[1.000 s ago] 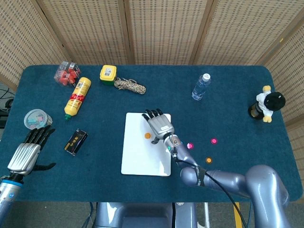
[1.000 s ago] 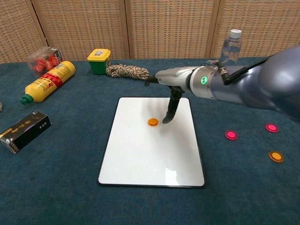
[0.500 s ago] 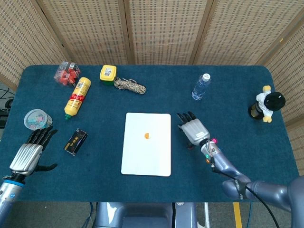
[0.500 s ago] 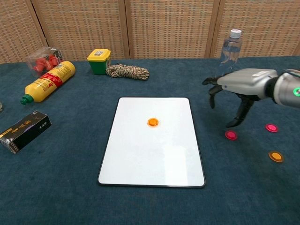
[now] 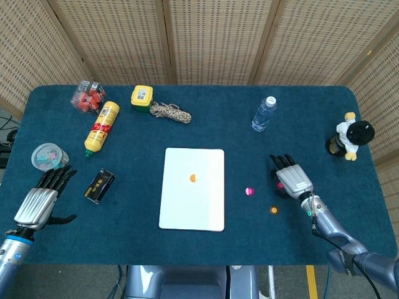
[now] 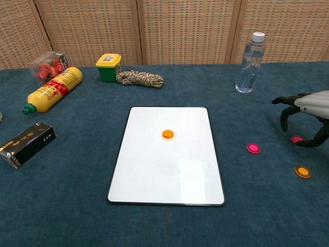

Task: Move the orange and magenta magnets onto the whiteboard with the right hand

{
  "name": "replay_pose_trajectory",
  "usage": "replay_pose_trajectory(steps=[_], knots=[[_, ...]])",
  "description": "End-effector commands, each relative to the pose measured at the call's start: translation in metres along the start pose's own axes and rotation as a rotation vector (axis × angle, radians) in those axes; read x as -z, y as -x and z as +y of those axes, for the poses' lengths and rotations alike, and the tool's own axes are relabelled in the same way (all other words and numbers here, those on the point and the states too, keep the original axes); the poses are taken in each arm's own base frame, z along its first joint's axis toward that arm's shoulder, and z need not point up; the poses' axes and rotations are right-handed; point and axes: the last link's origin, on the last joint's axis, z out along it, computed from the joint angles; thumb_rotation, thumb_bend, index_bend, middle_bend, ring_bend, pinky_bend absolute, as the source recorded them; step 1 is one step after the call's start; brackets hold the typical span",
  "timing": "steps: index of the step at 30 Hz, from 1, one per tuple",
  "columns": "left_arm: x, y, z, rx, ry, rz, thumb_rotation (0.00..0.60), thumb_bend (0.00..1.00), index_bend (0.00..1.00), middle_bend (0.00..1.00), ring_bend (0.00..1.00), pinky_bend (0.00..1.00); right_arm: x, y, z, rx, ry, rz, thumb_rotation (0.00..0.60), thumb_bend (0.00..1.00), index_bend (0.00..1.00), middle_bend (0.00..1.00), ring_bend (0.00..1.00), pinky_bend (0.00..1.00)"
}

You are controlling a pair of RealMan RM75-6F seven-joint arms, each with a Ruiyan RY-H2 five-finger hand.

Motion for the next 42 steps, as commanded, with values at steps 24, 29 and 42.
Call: replay_pose_trajectory(steps=[24, 29, 42], knots=[[0.001, 0.0, 0.0, -0.002, -0.004, 0.003, 0.6, 0.0, 0.0, 0.0, 0.0, 0.0, -0.005, 0.015, 0.015, -0.028, 0.051, -0.032, 0.6, 0.36, 0.4, 0.0, 0.0, 0.0], [0.001, 0.0, 0.0, -0.003, -0.004, 0.002, 0.6, 0.0, 0.0, 0.0, 0.0, 0.0, -0.006, 0.016, 0.015, -0.028, 0.049, -0.037, 0.6, 0.36, 0.51, 0.0, 0.0, 0.0], [0.001, 0.001, 0.001, -0.004, -0.001, -0.001, 0.6, 0.0, 0.0, 0.0, 0.0, 0.0, -0.017, -0.012, -0.01, -0.055, -0.028, 0.012, 0.6, 0.36, 0.56, 0.0, 0.0, 0.0]])
